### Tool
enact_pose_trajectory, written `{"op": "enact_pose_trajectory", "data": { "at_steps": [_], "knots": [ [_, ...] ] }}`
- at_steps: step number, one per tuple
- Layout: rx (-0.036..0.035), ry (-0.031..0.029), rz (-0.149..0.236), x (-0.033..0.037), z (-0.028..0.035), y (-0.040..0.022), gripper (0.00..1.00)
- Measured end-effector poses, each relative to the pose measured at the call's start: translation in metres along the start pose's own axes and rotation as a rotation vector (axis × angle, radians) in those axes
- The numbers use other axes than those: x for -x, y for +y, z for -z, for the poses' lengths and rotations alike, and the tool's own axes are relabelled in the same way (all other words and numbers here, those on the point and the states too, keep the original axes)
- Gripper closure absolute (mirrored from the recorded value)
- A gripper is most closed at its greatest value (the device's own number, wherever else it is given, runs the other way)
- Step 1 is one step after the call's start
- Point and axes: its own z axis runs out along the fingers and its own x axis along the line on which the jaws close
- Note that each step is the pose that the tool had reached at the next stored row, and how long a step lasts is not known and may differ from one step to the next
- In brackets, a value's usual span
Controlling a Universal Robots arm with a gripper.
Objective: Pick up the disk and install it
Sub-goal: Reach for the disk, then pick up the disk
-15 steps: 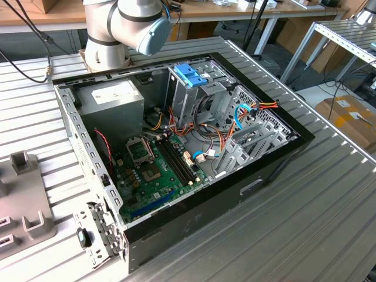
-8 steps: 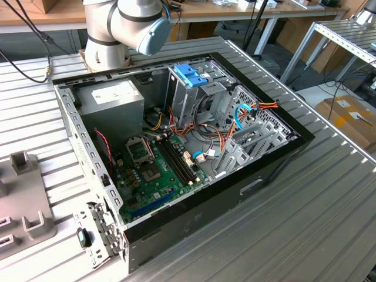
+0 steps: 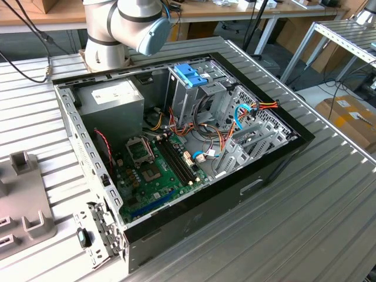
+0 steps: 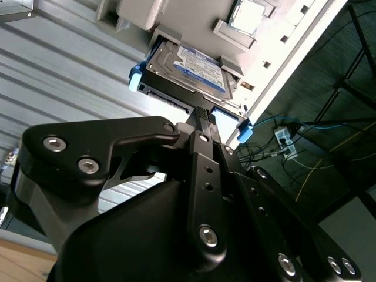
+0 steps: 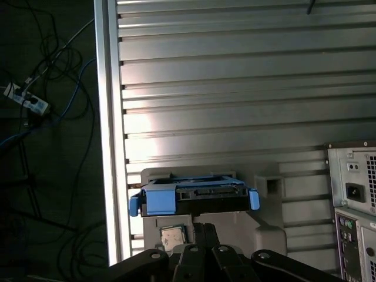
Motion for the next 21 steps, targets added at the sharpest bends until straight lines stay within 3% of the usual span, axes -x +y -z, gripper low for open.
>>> {"op": "enact_pose_trajectory", "data": {
  "at_steps": [5,9,14,21],
  "knots": [
    [0.0001,-0.0001,0.0,-0.0014,-0.0003,0.0001,0.89],
    [-0.0002,0.0,0.0,-0.0075,-0.0017,0.0007,0.89],
    [-0.0012,-0.0002,0.0,-0.0112,-0.0063,0.005,0.89],
    [-0.0017,-0.0001,0.0,-0.012,-0.0091,0.0067,0.89]
  ]
}}
